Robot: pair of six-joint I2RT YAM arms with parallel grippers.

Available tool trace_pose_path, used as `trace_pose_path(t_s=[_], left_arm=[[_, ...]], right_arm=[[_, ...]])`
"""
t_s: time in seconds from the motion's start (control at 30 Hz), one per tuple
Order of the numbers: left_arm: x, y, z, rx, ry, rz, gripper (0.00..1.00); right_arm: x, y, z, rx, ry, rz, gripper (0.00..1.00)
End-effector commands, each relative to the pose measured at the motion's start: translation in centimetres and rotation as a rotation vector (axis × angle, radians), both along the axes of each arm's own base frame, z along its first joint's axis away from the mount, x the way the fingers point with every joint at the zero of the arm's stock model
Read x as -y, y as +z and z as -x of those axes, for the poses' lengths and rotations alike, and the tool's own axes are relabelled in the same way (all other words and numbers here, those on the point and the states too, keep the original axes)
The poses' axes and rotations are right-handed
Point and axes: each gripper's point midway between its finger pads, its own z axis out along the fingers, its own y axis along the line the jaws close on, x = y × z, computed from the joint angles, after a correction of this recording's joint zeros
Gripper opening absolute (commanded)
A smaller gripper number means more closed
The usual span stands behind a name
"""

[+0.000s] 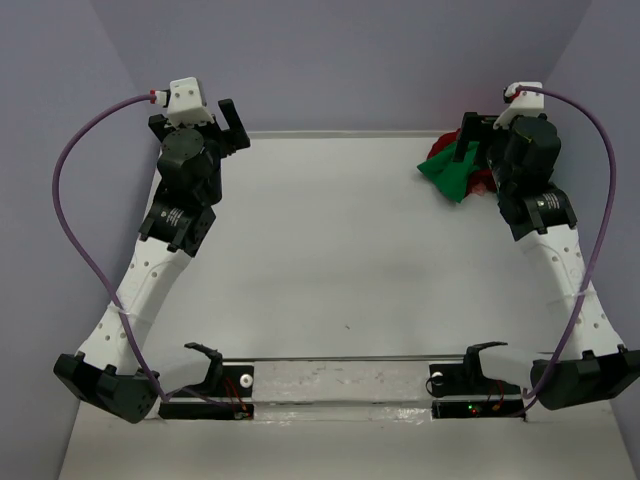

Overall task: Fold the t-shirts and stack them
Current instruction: Grab the tshirt from the pile

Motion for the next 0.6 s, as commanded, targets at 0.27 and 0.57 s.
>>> trace_pose_path(t_s=[0.27, 0.57], left_arm=[[0.4, 3.5, 0.2, 0.088, -0.017, 0.047, 0.99], [0.6, 3.5, 0.0, 0.088, -0.029, 0.057, 0.99]], right_arm=[[5.5, -2.9, -1.8, -0.092, -0.334, 0.092, 0.91], [3.8, -11.2, -5.0, -0.290, -0.315, 0.025, 0.49]])
